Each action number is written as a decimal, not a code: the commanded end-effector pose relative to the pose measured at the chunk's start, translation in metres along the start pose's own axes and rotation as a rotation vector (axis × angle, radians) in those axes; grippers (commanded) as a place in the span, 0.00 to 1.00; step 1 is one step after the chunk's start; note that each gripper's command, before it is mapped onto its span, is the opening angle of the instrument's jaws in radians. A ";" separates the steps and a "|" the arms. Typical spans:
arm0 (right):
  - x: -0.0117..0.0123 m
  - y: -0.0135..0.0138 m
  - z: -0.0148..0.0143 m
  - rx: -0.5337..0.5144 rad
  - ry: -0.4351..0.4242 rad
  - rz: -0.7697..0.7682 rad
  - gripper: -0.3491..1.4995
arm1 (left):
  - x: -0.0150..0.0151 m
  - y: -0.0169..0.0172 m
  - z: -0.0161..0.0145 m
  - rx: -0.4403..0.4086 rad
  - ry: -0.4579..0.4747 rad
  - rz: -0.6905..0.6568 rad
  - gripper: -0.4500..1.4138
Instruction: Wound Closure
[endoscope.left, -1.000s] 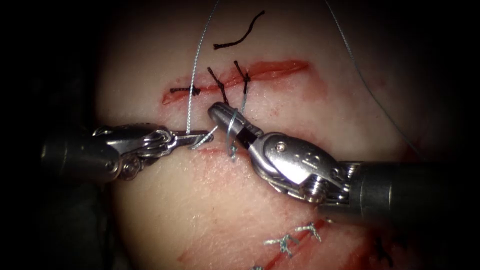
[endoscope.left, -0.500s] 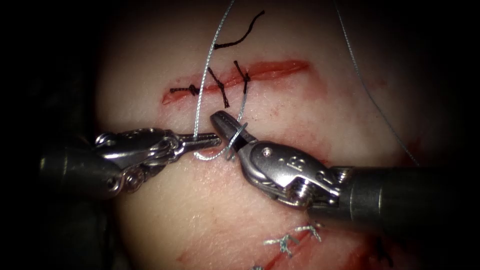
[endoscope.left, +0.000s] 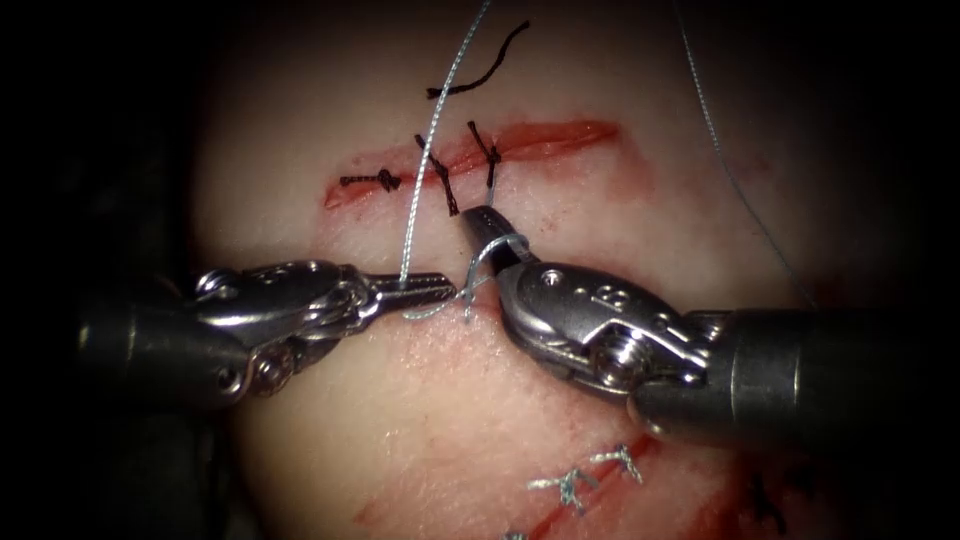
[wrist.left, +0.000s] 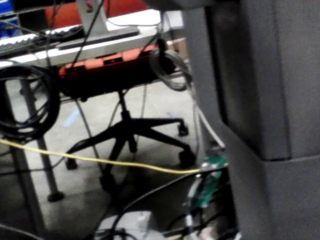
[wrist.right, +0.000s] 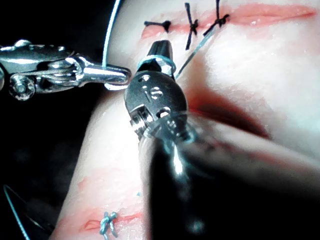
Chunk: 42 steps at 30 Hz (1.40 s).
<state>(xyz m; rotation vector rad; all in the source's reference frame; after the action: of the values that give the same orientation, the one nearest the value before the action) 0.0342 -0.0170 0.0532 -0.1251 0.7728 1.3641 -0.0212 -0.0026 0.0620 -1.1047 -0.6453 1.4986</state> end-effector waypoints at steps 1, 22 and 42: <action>-0.0001 -0.0008 0.0004 0.018 -0.014 0.029 0.31 | -0.0005 -0.0002 0.0008 -0.003 -0.004 -0.001 0.00; -0.0034 0.0016 0.0042 0.001 -0.090 0.203 0.52 | -0.0010 -0.0001 0.0028 -0.029 -0.040 0.008 0.00; -0.0019 0.0002 0.0027 0.002 -0.139 0.262 0.00 | 0.0015 -0.0028 0.0014 0.091 -0.092 0.105 0.00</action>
<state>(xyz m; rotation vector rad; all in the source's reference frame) 0.0342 -0.0171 0.0559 0.0762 0.6979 1.5976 -0.0196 0.0012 0.0647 -1.0070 -0.5244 1.7028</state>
